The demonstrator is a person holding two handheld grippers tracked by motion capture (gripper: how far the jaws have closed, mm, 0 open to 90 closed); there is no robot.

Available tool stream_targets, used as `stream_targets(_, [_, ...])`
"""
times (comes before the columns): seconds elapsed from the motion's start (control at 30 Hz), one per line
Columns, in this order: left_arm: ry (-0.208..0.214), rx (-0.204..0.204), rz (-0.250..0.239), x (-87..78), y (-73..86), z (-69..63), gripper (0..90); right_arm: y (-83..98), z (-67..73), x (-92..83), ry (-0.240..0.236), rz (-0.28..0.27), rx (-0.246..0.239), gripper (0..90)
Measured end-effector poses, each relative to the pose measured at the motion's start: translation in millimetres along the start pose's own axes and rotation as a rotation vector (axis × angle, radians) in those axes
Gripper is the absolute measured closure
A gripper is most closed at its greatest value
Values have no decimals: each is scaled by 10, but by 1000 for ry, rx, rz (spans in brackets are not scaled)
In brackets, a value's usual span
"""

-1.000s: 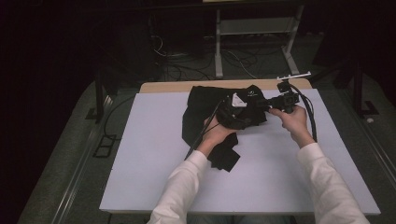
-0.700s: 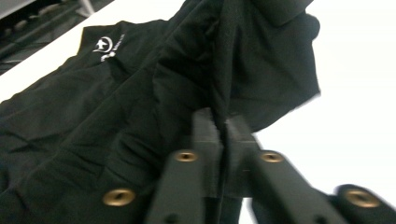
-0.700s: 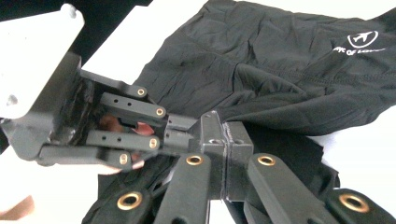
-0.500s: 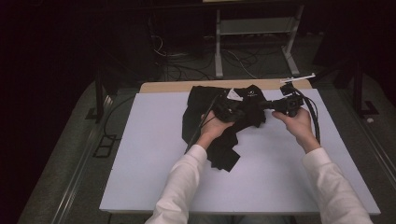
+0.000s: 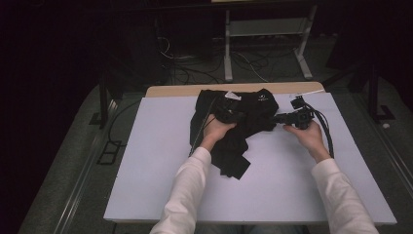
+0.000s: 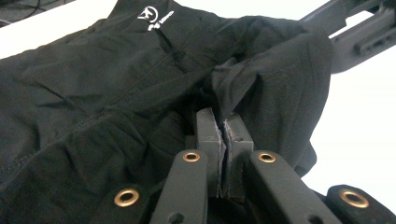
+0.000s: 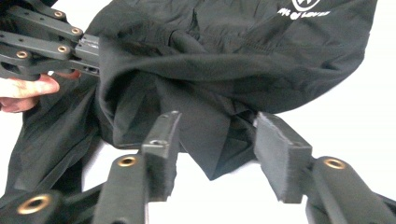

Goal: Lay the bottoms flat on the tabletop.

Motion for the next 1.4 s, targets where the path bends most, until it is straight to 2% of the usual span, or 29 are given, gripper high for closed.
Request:
stream_targets(0.1, [4,-11,-7,7,-6,5,866,6,1,117,-24,-11,6,432])
stream_targets(0.2, [1,-18,-8,10,-5,18,866,53,23,255,-41,13,21,449])
stream_targets(0.23, [3,-20,-6,11,-2,21,866,90,43,297,-49,39,25,505])
stream_targets(0.33, [3,-20,-2,9,2,21,866,207,112,361,-76,112,29,836])
stream_targets(0.37, [1,-16,-1,6,1,19,866,220,137,343,-91,113,25,869])
stream_targets(0.5, [6,-9,3,-15,-23,-35,862,233,243,131,-136,91,35,883])
stream_targets(0.53, [6,-9,3,-15,-23,-35,861,233,243,131,-136,91,35,883])
stream_targets(0.57, [18,-7,8,-25,-42,-89,861,262,370,-18,-160,88,17,882])
stream_targets(0.6, [18,-7,8,-25,-42,-89,861,262,370,-18,-160,88,17,882])
stream_targets(0.63, [17,3,14,-23,-50,-123,861,277,429,-67,-171,89,9,882])
stream_targets(0.77, [37,28,28,-9,-64,-274,860,367,775,-332,-224,81,-32,882])
stream_targets(0.8, [38,36,35,-1,-65,-311,859,406,906,-425,-245,71,-35,883])
stream_targets(0.87, [41,49,42,10,-69,-374,858,422,950,-454,-254,68,-37,883])
stream_targets(0.93, [49,60,47,16,-70,-445,853,485,1127,-551,-290,54,-33,883])
stream_targets(1.0, [56,68,51,21,-64,-491,843,495,1159,-569,-295,51,-32,883])
stream_targets(1.03, [59,73,54,22,-58,-515,833,499,1233,-620,-308,37,-30,883])
stream_targets(1.13, [65,76,49,3,-70,-561,806,466,1266,-669,-312,14,-29,883])
stream_targets(1.2, [68,68,22,-56,-124,-592,753,351,1273,-771,-320,-42,-13,883])
stream_targets(1.23, [68,68,22,-56,-124,-592,709,351,1273,-771,-320,-42,-13,883])
stream_targets(1.3, [83,64,-4,-158,-186,-642,673,220,1239,-876,-325,-100,6,883])
stream_targets(1.4, [94,59,-12,-247,-195,-709,612,171,1179,-908,-319,-122,22,880])
Point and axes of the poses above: each handheld gripper's, and its own axes: x roughly forward along the jaws, y roughly out of its underside, z roughly to its left, the point moved 10 cm from there along x, roughly forward along the jaws, and after that the axes turned 14 degrees about -x, right-handed, at the moved point
